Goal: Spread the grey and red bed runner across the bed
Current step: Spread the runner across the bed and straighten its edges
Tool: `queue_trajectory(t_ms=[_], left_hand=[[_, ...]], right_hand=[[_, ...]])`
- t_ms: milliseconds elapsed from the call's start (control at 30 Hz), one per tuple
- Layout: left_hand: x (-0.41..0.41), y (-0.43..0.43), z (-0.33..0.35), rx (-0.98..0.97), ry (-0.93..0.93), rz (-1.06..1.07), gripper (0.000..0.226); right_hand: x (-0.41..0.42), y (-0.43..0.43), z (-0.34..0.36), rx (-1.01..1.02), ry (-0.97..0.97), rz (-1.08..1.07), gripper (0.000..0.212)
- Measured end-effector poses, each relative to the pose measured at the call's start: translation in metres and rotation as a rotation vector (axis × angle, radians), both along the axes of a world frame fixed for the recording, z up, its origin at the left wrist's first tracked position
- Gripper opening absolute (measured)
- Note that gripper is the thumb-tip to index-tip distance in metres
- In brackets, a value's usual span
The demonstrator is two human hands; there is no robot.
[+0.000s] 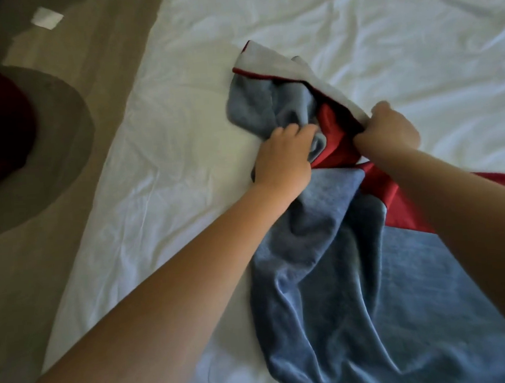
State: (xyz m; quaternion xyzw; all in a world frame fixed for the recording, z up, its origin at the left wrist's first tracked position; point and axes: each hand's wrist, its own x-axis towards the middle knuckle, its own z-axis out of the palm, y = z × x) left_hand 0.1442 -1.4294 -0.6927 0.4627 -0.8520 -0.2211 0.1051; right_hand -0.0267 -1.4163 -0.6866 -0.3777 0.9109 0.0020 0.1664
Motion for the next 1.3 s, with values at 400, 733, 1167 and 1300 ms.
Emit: queue_trajectory(t_ms=[400,733,1167,1300], left_hand=[[0.053,0.015,-0.032,0.143,0.135,0.301,0.028],[0.088,0.011,0.004,0.017,0.315,0.54,0.019],[0.239,0.078,0.015,-0.034,0.196,0.534,0.022],[0.247,0.062,0.003,0.056,0.311,0.576,0.011]], right_hand=[[0.064,-0.017,0.017,-0.077,0.207,1.026,0.05],[0.086,-0.02,0.012,-0.169,0.059,0.809,0.03],[0.229,-0.035,-0.004,-0.101,-0.125,1.335,0.039],[0.22,-0.041,-0.006,-0.033,-0.284,1.106,0.042]])
